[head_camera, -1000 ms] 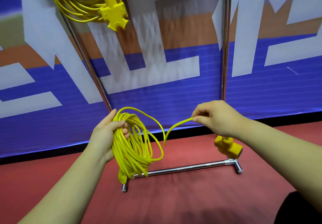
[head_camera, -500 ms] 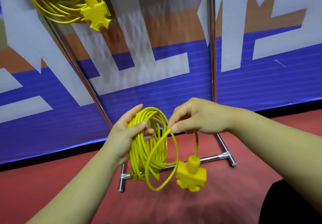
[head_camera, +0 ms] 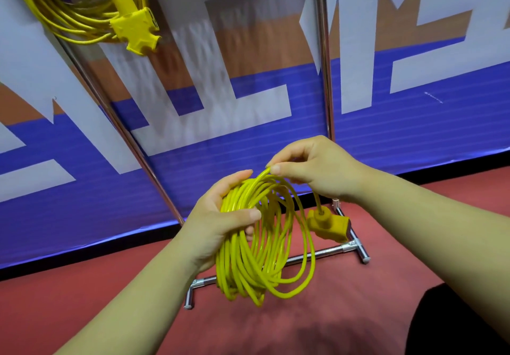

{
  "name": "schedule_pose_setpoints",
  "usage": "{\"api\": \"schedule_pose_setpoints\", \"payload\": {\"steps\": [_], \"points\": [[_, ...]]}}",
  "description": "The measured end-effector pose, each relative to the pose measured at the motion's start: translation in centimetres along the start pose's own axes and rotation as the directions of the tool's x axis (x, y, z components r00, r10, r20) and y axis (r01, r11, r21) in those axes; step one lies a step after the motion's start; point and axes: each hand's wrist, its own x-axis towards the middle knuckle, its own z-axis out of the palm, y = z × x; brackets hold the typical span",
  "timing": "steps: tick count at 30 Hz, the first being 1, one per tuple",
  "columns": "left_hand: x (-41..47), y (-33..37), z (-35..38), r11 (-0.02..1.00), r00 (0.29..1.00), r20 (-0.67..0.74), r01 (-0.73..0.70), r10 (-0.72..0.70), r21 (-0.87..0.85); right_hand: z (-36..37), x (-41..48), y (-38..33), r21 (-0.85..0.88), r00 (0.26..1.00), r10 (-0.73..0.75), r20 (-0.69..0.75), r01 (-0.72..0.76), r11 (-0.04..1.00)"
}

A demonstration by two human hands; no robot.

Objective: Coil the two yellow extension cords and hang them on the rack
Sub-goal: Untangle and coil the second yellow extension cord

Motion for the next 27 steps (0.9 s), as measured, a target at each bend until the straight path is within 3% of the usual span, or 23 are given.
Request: {"api": "schedule_pose_setpoints", "payload": {"steps": [3,7,10,15,20,27], "points": [[0.2,0.5,0.0,0.998,0.999,-0.017,-0.035,0.036,0.051,-0.6,-0.1,0.7,-0.081,1.0,0.019,0.022,-0.018,0.997],[0.3,1.4,-0.6,0.994,0.994,-0.01,-0.106,0.106,0.019,-0.9,-0.1,1.9,-0.012,0.973,0.078,0.216,-0.077,0.997],[0.1,2.2,-1.0,0.991,0.99,-0.021,-0.137,0.137,-0.012,-0.5,-0.1,2.6,-0.058,0.946,0.097,0.308,-0.083,0.995],[-0.3,3.0,-2.3,0.991,0.991,-0.016,-0.136,0.136,0.001,0.6,0.0,2.8,-0.149,0.982,0.054,0.183,-0.026,0.989],[-1.2,3.7,-3.9,0.995,0.989,0.116,-0.097,0.094,0.016,1.6,-0.5,2.2,-0.417,0.999,-0.049,0.003,0.046,0.908],[-2.6,5.0,-4.2,0.997,0.927,0.375,-0.034,0.007,0.065,3.5,-0.8,-0.7,-0.241,0.928,0.004,0.373,0.092,0.966]]}}
